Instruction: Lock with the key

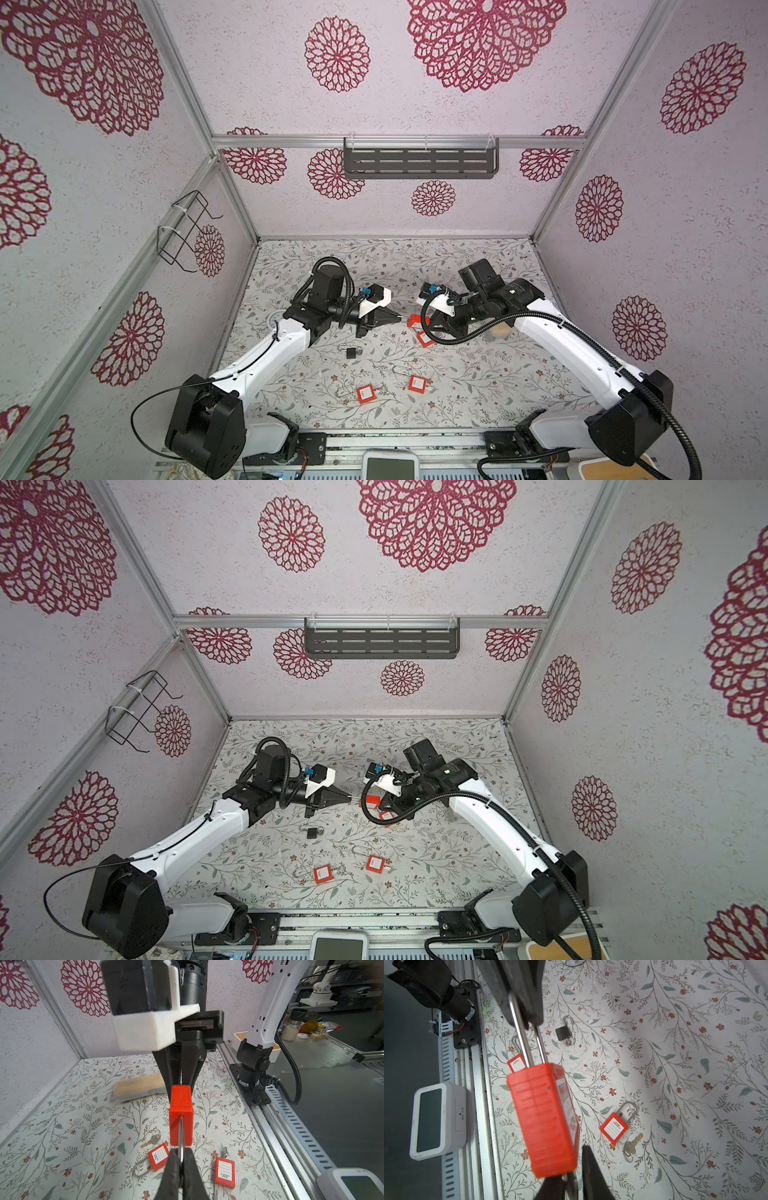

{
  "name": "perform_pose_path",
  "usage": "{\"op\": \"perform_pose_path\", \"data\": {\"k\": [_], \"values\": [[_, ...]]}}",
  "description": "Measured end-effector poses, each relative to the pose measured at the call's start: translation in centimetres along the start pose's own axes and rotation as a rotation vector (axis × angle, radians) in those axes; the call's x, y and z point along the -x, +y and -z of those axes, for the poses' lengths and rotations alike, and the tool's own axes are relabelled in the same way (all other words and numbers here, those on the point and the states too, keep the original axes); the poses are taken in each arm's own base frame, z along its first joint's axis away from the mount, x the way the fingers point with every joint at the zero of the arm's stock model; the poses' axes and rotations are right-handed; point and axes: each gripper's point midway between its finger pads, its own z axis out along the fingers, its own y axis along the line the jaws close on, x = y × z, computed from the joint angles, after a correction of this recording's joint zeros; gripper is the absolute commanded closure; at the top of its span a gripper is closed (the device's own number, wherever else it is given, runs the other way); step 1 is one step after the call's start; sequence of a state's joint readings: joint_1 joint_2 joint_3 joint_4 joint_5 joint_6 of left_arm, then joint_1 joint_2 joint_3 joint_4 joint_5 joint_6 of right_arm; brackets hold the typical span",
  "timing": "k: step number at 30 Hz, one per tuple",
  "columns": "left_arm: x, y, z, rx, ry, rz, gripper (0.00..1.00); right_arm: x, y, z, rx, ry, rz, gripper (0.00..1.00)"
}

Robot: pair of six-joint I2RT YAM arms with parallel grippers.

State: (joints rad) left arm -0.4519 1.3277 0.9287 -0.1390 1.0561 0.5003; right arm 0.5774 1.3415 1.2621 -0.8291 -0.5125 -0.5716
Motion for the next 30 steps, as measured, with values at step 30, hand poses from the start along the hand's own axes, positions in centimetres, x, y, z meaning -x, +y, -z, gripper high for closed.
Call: {"op": "perform_pose_path", "data": {"k": [30], "values": [[-0.3, -0.3, 0.9, -0.007, 0.06, -0.033, 1.0, -0.5, 1.5, -0.4, 0.043, -0.067, 0.103, 1.0]]}}
